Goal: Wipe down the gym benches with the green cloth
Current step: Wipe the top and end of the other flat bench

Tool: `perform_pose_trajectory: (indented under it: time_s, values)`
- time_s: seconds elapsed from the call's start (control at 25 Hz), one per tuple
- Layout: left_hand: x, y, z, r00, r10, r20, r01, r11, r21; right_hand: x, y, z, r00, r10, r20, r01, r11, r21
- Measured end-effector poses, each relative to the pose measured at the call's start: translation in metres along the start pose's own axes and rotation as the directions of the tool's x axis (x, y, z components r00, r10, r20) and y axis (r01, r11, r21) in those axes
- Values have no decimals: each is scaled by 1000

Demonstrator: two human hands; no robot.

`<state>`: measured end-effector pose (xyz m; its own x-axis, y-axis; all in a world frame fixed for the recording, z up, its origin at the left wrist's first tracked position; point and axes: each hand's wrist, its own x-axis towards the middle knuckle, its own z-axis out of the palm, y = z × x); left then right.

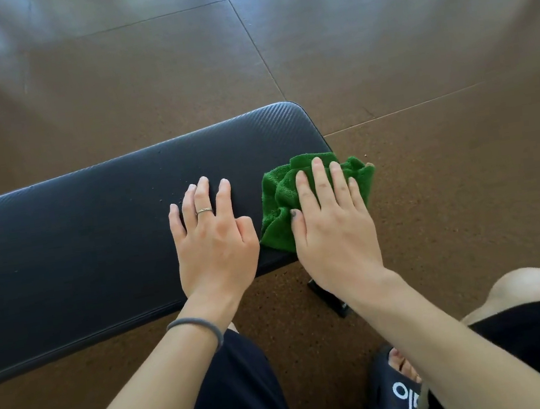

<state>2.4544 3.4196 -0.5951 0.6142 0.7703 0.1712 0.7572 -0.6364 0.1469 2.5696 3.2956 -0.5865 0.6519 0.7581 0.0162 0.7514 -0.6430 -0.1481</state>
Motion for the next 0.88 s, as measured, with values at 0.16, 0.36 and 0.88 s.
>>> perform_pose_trajectory:
  time_s: [0.16, 0.36, 0.88]
  values:
    - [0, 1, 0, 1000, 2, 7, -2, 1000, 8, 80, -18, -1, 975, -222, 18, 222, 975, -28]
    - [2, -1, -1, 1000, -14, -5, 14, 1000, 0, 184, -34, 8, 939, -342, 31, 340, 940, 36]
    - [0, 3, -2, 1000, -11, -8, 11, 1000, 15, 53, 26, -19, 977, 208, 42, -212, 962, 171]
